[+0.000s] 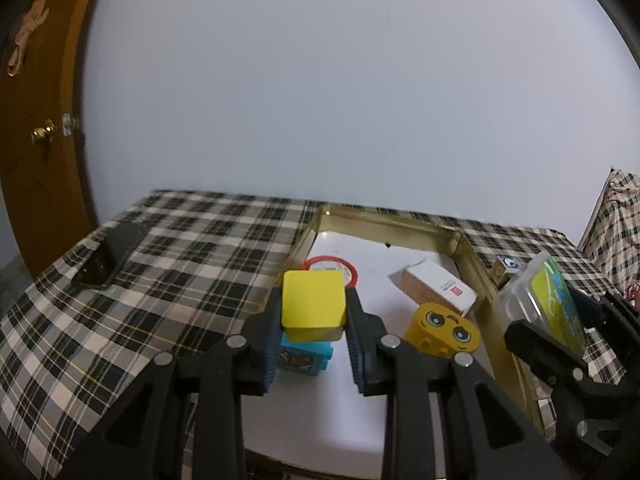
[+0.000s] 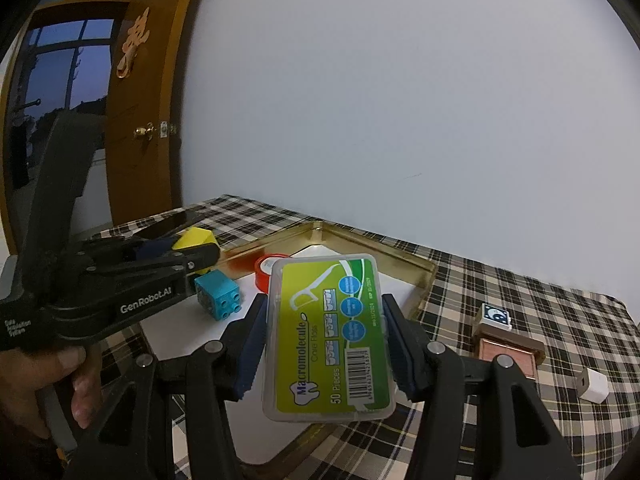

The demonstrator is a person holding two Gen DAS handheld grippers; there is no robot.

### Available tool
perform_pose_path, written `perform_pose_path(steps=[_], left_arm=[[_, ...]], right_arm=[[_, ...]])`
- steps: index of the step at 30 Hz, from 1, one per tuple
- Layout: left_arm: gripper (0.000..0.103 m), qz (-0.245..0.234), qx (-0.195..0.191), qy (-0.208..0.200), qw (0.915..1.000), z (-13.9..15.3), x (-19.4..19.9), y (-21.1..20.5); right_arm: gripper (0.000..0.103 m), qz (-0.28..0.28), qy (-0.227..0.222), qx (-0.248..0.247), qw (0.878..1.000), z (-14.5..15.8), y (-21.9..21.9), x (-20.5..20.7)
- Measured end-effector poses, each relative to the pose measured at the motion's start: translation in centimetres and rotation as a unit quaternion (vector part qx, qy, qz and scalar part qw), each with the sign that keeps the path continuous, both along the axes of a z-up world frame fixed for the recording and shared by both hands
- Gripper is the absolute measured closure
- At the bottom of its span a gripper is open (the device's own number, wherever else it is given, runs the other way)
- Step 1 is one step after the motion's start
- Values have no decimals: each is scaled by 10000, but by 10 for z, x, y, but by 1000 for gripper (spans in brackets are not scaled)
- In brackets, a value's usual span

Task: Organize rigid objects
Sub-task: 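Carry the yellow cube with the left gripper while the right carries the green box to the tray, then open both grippers to drop the yellow cube and green floss box into the tray, then grasp the copper plate with the left gripper while the right grasps the white charger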

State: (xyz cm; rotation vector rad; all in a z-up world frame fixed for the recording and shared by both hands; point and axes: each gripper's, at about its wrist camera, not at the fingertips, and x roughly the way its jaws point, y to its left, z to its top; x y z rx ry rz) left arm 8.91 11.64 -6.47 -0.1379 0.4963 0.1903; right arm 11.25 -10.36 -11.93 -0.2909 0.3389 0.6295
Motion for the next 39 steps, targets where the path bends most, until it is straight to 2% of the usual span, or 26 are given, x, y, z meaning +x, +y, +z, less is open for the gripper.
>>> perform_pose_path(steps=[16,23,26,28,30,31,34,37,39], left_arm=[[75,-532,316,668,9958,2,42,-14],[72,-443,472,871,9941,2,55,-11],[48,-195,507,797,9953,4,50,-4],[22,-36,462,711,9964,6,45,1],[14,-5,380,639,9972,9,42,3],[14,24,367,614,9974,11,41,2],[13,-86,309,478,9983,21,37,-13],[0,-302,382,311,9983,33,37,-41],[1,-524,430,250,9974,39,39,-66]], right_arm=[[46,-101,805,-247,9964,-7,20,60],[46,5,1125,-447,9926,-1,40,94],[43,-27,1092,-567,9924,1,49,103],[40,-43,1041,-482,9934,3,46,103],[30,-97,1035,-283,9942,5,34,103],[29,-172,1012,-155,9946,6,24,103],[28,-334,1010,87,9943,6,-6,103],[28,-678,919,91,9934,6,-42,105],[28,-971,815,69,9919,7,-65,109]])
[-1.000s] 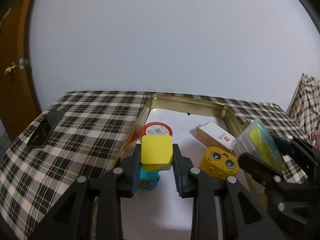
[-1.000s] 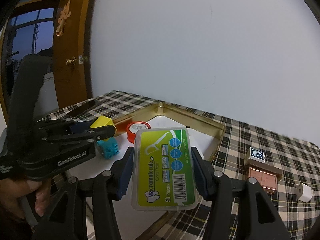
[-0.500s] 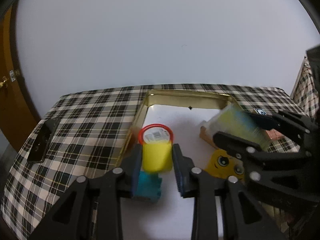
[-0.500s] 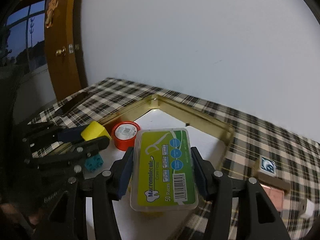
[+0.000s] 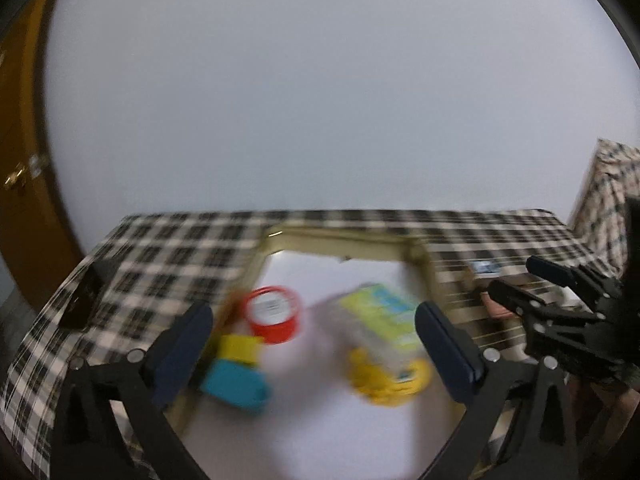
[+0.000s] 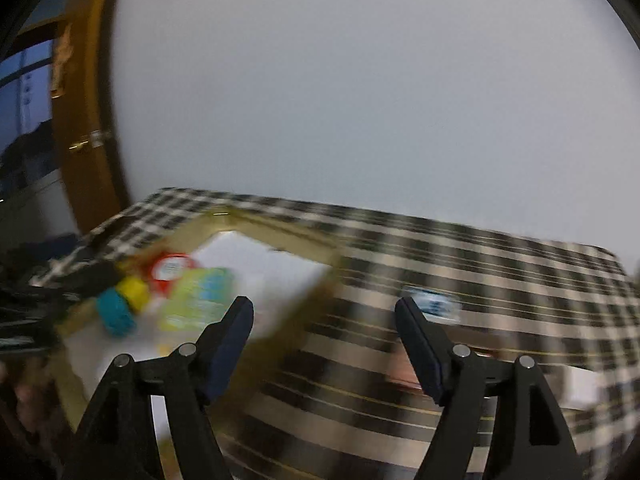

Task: Organize rigid objects
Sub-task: 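Grasp the copper plate with the left gripper while the right grasps the white charger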

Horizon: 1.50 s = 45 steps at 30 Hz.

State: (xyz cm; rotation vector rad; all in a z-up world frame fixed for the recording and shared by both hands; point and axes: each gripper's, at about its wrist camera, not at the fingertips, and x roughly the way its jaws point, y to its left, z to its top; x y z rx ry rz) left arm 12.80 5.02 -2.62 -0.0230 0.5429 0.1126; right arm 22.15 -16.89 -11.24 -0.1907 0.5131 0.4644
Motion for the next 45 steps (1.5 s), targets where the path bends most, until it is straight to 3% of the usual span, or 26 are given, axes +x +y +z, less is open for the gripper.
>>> perform_pose_path(steps=[7,13,16,23,35,38,39,45], left_arm=[[0,-702,225,244,9970,-10,29,-89],[1,-1040,382,705,9913,-31,60,-146],[1,-1238,589,766,9876,-36,67,-170],[1,-1288,443,1314,9819,-64,107,-188],[1,-1337,249,1704,9759,-81,133,-190],[9,-1395,114,1862,9725,-86,139,-188],[18,-1442,77,1910,9709,-87,139,-188],[20,-1580,-48,1915,9687,-87,137,-187]], right_arm=[[27,-1603,-83,-113,9870,3,-104,25],[27,-2277,480,111,9725,-10,-167,54],[27,-2345,613,217,9699,-12,-179,57],[27,-2612,1315,481,9551,-28,-200,78],[27,-2367,1617,161,9579,-39,-190,84],[30,-2386,1613,37,9576,-41,-188,85],[36,-2402,1602,-2,9574,-40,-186,85],[38,-2395,1563,-155,9581,-39,-179,82]])
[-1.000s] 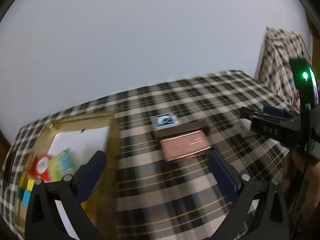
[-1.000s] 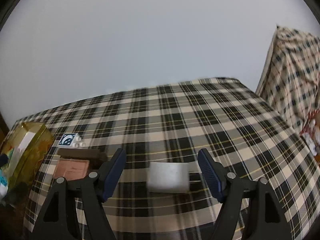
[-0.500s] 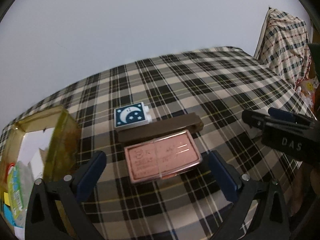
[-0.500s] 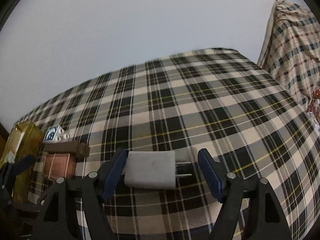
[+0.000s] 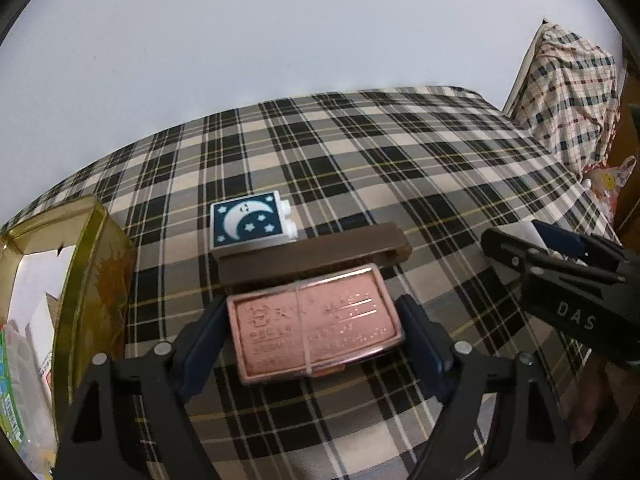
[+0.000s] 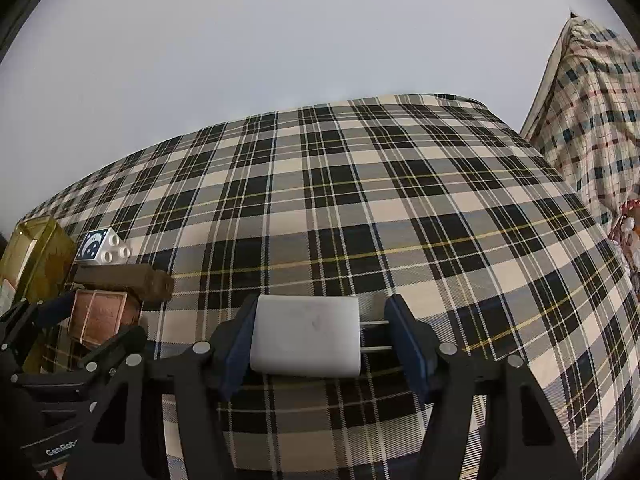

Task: Organize rigid objects
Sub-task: 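Grasp the copper plate with the left gripper while the right grasps the white charger, then lift the copper plate with the left gripper while the right lifts the white charger toward the tray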

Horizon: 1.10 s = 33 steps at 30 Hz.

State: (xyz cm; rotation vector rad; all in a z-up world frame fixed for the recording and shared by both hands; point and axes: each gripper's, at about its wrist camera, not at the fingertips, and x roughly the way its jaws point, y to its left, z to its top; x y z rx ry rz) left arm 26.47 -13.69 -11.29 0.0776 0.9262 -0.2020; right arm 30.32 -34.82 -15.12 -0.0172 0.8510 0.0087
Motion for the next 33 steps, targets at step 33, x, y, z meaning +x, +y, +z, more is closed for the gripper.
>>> perform_pose_path(steps=[33], left_arm=[[20,459,104,-1151,9922,33,-76,31]], right_arm=[[38,376,-852,288,9952,25,33,-68]])
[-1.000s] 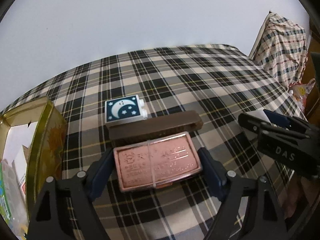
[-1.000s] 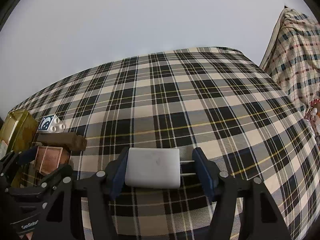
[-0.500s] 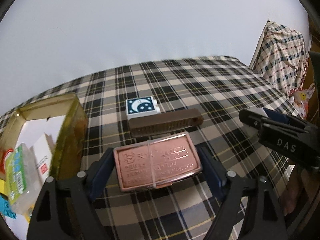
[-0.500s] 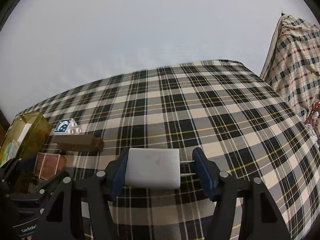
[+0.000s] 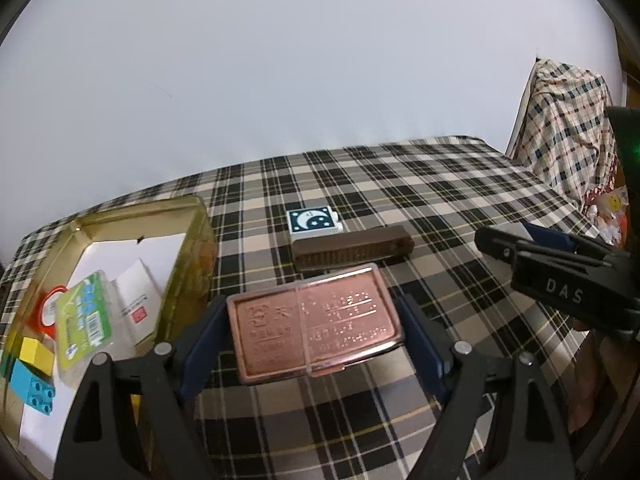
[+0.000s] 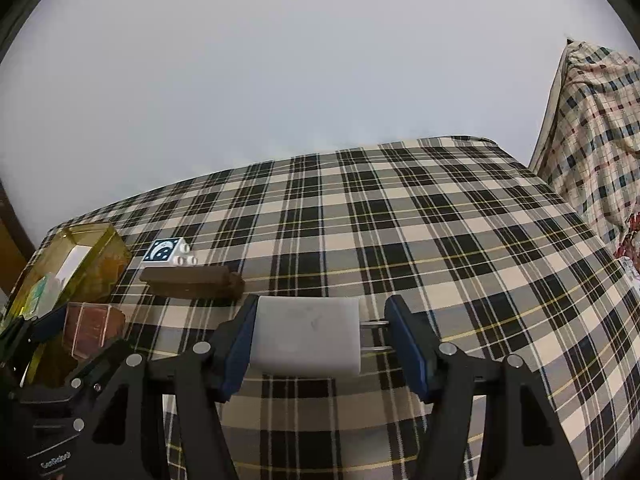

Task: Organize rigid objects
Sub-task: 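Lift the copper plate with the left gripper while the right lifts the white charger toward the tray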

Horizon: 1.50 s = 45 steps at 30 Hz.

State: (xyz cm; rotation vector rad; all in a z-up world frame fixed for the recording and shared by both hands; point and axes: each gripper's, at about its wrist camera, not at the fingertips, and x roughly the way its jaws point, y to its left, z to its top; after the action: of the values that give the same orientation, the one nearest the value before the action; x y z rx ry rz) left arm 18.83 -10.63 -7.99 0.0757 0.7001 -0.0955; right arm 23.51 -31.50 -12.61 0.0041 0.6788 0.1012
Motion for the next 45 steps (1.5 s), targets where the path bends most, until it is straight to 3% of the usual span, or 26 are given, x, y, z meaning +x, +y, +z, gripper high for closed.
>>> perform_pose_path(steps=[25,45], left_arm=[[20,235,45,-705,9972,15,-35,9],[20,269,27,-907,9955,20,-48,11]], right_arm=[[38,308,-389,14,9988,7,16,-25],[38,385,-610,-45,9974,10,24,-40]])
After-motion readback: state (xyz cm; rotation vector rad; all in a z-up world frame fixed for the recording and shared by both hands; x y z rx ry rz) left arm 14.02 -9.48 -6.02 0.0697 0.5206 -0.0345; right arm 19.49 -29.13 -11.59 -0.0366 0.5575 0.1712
